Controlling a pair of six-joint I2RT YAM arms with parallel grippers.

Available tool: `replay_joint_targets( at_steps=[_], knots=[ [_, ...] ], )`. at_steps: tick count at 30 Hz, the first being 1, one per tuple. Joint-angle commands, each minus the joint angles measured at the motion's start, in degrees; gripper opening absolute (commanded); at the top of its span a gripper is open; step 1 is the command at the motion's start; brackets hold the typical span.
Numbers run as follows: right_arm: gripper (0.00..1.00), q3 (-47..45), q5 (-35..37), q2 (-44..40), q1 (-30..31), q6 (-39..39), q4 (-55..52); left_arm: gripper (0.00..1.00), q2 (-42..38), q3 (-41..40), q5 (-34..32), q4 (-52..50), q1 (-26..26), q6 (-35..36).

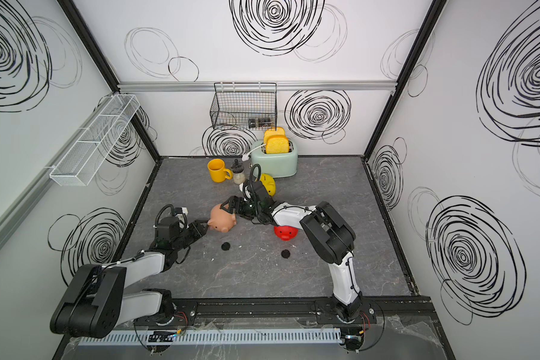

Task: Close piggy banks
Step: Turn over the piggy bank at the center of the board.

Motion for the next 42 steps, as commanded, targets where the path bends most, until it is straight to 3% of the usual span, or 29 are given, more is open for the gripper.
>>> replay_joint_targets(
  at_steps=[1, 24, 42],
  knots=[
    [0.89, 0.0, -0.7, -1.8, 0.0, -0.2, 0.4, 0.48, 0.0, -0.2, -0.4, 0.3, 0.4, 0.4],
    [0.89, 1.4, 0.5, -1.0, 0.5, -2.0, -1.3, 0.58, -3.0, 0.5, -3.7, -2.3, 0.5, -2.2],
    [0.92, 1.4, 11.3, 0.8, 2.3, -4.3, 4.7, 0.58, -5.2, 1.1, -8.8, -5.5, 0.4, -2.8]
  ],
)
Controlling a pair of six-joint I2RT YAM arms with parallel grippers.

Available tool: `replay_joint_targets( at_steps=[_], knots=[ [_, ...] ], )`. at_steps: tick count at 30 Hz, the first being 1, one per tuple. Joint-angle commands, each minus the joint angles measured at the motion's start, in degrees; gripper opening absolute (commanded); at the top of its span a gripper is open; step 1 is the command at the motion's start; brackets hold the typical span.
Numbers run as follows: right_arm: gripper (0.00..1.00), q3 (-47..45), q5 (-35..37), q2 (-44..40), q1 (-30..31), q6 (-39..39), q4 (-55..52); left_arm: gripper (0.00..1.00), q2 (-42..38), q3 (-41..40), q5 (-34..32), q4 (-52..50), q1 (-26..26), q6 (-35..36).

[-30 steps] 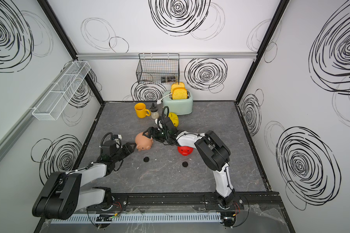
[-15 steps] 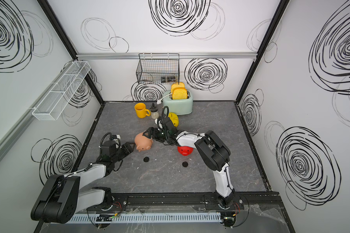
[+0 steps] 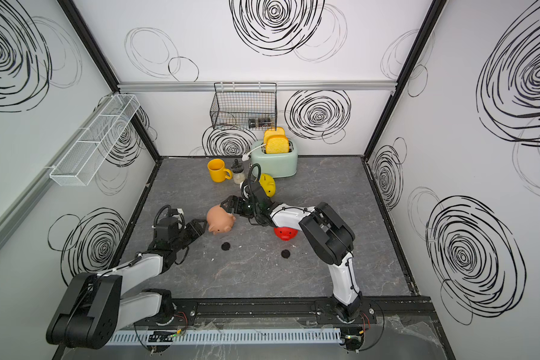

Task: Close piggy banks
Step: Turn over the piggy bank at the center of the board.

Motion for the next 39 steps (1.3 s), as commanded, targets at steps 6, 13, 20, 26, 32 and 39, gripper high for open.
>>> replay_joint_targets(
  at_steps=[6, 13, 20, 26, 32, 39],
  knots=[
    [0.92, 1.6, 4.1, 2.3, 0.8, 0.1, 6.1, 0.59, -1.4, 1.5, -2.6, -1.0, 0.2, -0.4],
    [0.92, 2.3, 4.8, 4.0, 1.1, 0.5, 8.6, 0.58, 0.2, 1.8, -1.4, 0.1, -0.4, -0.7],
    [0.92, 3.4, 3.9, 5.2, 1.2, 1.0, 10.7, 0.59, 1.5, 3.1, -1.4, -0.2, -1.6, -0.4],
    [0.92, 3.0, 3.3, 5.7, 1.3, 2.2, 12.8, 0.58, 2.9, 3.3, -2.0, 0.6, -2.9, -0.4],
    [0.92, 3.1, 2.3, 6.2, 1.6, 3.6, 14.2, 0.58, 3.4, 3.2, -2.3, 0.7, -3.8, -0.2],
    [0.92, 2.4, 0.9, 6.3, 1.8, 5.8, 16.3, 0.58, 3.7, 2.9, -2.5, 1.2, -4.4, -0.3]
  ],
)
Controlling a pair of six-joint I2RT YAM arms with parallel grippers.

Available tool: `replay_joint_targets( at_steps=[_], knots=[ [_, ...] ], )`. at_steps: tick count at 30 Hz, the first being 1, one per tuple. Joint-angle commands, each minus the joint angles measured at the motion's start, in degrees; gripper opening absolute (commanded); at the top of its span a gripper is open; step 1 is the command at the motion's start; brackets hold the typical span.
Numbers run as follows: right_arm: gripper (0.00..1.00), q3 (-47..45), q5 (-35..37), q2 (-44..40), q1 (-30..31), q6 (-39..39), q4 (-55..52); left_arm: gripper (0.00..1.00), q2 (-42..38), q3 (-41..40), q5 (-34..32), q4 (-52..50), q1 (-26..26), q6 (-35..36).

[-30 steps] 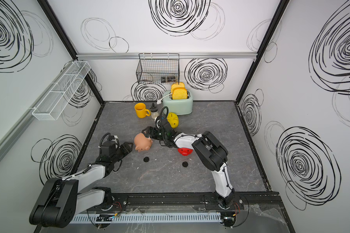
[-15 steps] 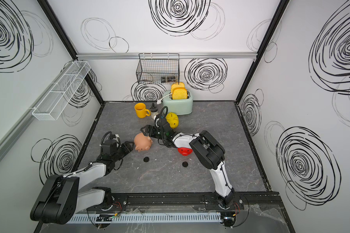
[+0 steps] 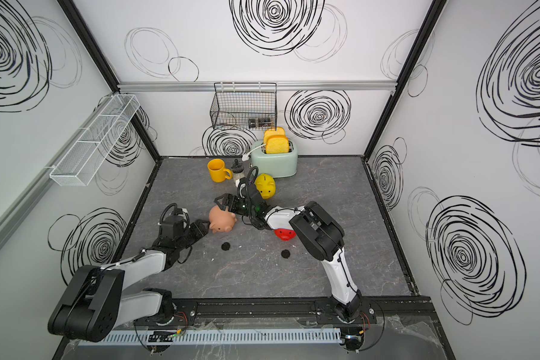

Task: Close piggy banks
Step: Turn over the piggy bank at the center of the board.

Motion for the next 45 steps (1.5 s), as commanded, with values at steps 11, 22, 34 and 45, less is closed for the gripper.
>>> replay_joint_targets(
  at_steps=[11, 22, 34, 45],
  knots=[
    [0.92, -1.0, -2.8, -0.3, 0.8, 4.9, 5.8, 0.58, 0.5, 1.2, -1.4, 1.5, -1.3, 0.3],
    [0.92, 0.5, -5.0, -0.5, 1.7, 5.9, 4.0, 0.58, 0.8, 2.4, -2.0, -0.6, -1.3, 1.8],
    [0.91, 3.5, -4.1, -0.7, 3.3, 4.0, -2.2, 0.58, 2.5, 2.9, -1.7, 0.0, -1.3, 2.3],
    [0.91, 6.1, -2.9, -0.3, 4.4, 1.3, -6.6, 0.58, 5.2, 2.8, -1.8, 1.8, -1.3, 2.4]
  ],
)
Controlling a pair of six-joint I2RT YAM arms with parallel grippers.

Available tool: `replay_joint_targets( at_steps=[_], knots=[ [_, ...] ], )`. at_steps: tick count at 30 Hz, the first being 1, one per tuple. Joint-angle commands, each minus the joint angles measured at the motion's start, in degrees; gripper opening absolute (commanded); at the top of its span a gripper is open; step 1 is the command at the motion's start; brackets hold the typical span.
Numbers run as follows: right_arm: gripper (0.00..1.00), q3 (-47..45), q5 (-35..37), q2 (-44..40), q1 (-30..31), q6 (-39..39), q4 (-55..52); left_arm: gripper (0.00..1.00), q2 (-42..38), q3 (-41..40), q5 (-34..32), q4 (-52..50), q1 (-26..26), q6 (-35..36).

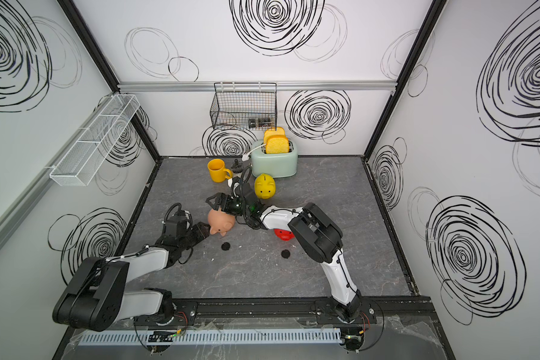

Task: Close piggy banks
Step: Turn over the piggy bank at the center of the board.

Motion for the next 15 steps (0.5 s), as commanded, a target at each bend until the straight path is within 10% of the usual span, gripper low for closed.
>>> replay_joint_targets(
  at_steps=[1, 15],
  knots=[
    [0.91, 2.1, -0.6, -0.3, 2.2, -1.7, -4.2, 0.58, 1.3, 1.7, 0.3, 4.0, -0.4, 0.3],
    [0.91, 4.7, 2.1, -1.0, 3.9, -5.3, -9.0, 0.58, 2.5, 1.5, -0.4, 3.6, -0.4, 1.2]
  ],
)
